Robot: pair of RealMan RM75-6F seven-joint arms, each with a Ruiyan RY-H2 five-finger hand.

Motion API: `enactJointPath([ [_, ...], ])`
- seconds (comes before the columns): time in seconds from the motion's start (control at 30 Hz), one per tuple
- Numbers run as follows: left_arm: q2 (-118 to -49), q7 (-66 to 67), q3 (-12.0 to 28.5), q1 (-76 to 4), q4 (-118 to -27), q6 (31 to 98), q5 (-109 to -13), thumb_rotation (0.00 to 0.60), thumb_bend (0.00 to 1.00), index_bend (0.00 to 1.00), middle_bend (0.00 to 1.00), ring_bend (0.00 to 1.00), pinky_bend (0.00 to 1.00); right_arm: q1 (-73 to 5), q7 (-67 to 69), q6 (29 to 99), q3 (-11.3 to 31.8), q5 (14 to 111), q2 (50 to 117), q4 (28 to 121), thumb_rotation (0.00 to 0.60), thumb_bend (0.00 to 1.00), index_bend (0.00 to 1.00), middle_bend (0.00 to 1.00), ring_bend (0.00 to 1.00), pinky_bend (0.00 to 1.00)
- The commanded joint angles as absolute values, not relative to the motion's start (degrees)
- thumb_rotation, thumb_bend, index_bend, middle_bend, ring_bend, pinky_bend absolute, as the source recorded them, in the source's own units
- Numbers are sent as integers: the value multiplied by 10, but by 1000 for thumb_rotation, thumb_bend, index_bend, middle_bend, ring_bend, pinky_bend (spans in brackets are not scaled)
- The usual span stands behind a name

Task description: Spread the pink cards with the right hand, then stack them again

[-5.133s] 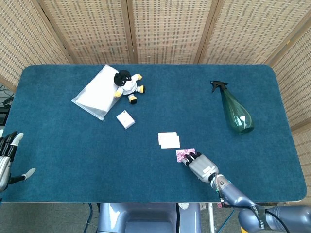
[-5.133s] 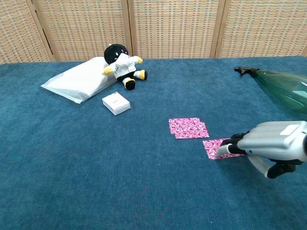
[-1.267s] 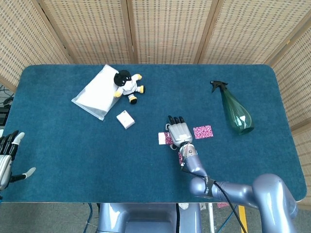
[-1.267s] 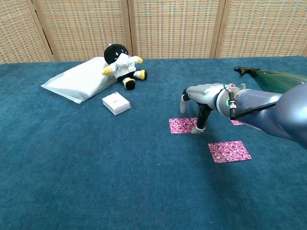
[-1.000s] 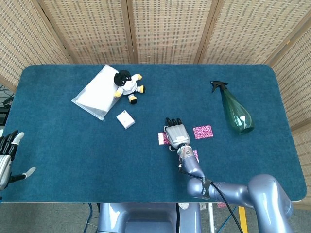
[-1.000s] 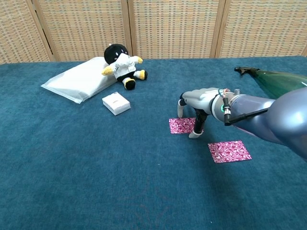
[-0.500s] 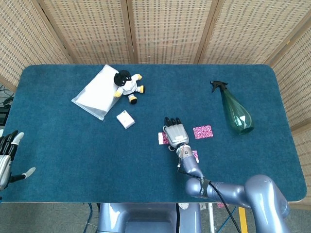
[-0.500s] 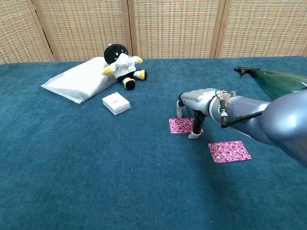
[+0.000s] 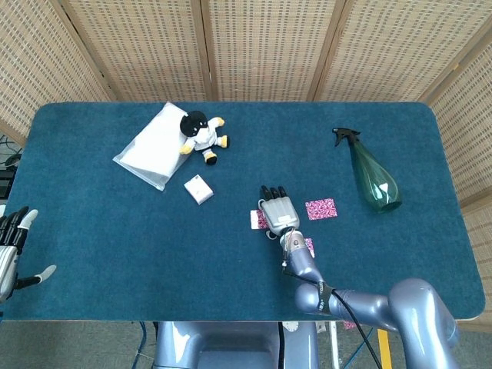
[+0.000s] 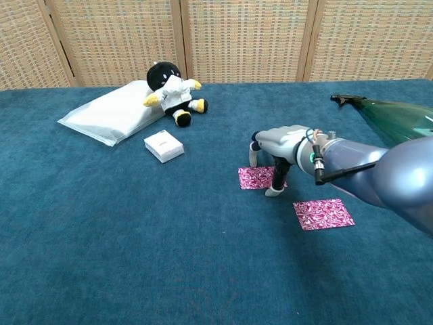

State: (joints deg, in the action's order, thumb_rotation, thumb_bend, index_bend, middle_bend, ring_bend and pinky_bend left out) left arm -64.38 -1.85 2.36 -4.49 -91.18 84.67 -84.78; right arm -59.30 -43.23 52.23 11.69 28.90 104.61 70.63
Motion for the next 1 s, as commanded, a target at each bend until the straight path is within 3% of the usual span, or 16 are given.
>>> enactJointPath([
  [0.03, -644, -18, 24, -45, -912, 847, -848, 600, 0, 0, 0, 0, 0, -593, -432, 521, 118, 290, 1046, 706, 600, 385, 537, 0, 0, 20],
  [1.0, -643, -18, 24, -45, -913, 846, -847, 600, 0, 0, 0, 0, 0, -591, -424, 519, 136, 297, 1052, 692, 600, 440, 557, 0, 0, 20],
])
